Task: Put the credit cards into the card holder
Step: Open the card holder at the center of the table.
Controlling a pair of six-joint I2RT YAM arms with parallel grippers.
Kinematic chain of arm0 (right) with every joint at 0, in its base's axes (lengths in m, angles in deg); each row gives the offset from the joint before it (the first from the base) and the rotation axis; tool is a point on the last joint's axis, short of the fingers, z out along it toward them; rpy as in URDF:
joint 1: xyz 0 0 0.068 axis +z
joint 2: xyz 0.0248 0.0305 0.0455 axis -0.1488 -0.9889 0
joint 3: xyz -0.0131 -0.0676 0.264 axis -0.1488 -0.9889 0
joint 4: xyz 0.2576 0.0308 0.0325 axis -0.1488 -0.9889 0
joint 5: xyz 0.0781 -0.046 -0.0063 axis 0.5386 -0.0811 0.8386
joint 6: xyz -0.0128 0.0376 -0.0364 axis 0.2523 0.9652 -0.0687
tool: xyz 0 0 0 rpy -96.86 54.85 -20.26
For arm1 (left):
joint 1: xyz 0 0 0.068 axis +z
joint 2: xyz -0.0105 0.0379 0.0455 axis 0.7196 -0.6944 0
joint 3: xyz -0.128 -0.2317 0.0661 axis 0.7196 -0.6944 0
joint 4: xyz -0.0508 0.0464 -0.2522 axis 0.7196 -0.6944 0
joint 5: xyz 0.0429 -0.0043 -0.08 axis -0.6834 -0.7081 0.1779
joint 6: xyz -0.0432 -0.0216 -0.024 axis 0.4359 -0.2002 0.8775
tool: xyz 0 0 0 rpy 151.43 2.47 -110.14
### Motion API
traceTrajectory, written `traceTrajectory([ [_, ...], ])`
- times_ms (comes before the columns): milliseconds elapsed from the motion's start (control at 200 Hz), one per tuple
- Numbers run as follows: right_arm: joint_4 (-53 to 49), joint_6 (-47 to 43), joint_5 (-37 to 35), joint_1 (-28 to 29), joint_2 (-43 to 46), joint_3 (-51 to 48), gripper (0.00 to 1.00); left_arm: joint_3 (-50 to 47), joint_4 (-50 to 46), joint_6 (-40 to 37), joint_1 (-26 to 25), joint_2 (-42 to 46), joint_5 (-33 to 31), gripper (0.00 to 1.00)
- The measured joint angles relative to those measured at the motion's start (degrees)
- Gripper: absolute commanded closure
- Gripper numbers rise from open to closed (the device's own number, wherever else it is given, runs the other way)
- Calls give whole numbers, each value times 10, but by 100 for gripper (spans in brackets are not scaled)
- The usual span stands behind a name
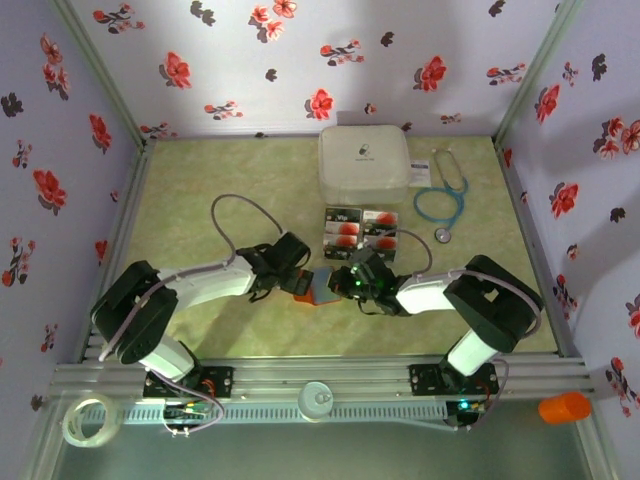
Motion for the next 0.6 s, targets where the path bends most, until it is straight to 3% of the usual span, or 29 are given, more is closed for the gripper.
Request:
traceTrajectory([
  [310, 43, 23, -2, 0, 3, -26, 100, -11, -14, 31, -19, -14, -30, 0],
  [600, 69, 59, -20, 22, 3, -40, 100, -11, -1, 33, 10, -35, -35, 0],
])
